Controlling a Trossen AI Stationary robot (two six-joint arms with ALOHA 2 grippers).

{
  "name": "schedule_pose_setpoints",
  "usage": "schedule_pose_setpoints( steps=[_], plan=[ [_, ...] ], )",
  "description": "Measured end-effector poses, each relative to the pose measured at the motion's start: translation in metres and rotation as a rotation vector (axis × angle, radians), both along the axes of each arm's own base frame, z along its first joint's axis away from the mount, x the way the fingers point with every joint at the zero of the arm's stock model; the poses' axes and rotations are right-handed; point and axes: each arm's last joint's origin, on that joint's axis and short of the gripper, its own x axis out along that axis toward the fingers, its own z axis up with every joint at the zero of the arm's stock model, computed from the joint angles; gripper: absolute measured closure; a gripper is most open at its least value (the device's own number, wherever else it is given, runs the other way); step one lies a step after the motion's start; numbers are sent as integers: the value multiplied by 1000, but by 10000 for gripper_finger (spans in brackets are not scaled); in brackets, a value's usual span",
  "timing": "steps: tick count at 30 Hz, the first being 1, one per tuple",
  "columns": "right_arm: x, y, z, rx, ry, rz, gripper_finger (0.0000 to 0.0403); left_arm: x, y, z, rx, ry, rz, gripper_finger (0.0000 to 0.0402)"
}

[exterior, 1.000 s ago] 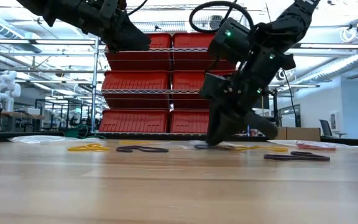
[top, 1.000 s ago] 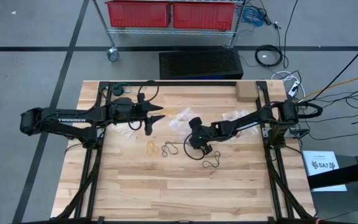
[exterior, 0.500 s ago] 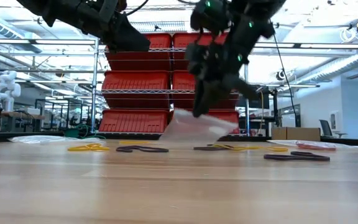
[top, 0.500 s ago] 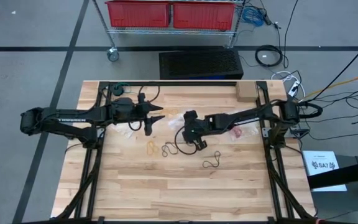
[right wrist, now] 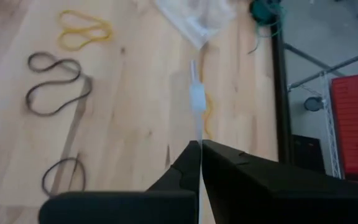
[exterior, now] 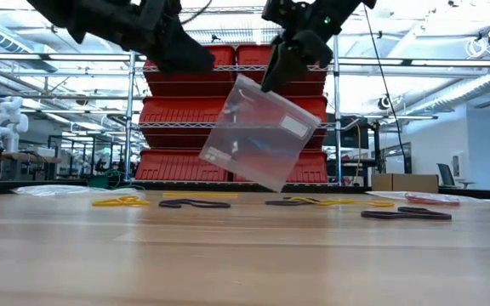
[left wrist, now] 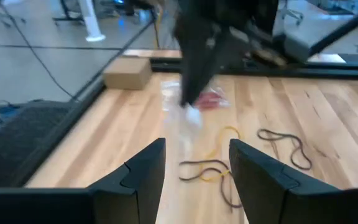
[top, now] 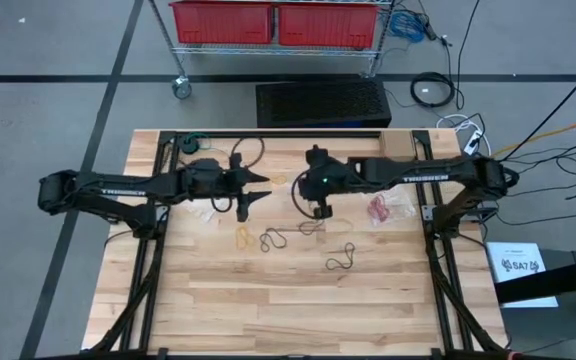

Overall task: Sort rubber bands
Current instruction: Open the middle zip bag

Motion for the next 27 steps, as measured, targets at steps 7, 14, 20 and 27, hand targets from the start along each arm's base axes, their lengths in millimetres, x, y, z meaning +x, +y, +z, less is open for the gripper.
schedule_pose_setpoints(
  steps=[7,14,20,27],
  plan=[
    [-1,-1,1,5,-4,1,403,17,3,-13,-20,-18,3,219],
    [0,-1,2,2,-14,3,403,25,4,-12,-74,-44,14,229],
    [1,-1,4,-4,-34,6,403,33,5,-11,-99,-40,-6,269],
    [1,-1,4,-3,-35,5,403,34,5,-12,-96,-36,-7,315]
  ],
)
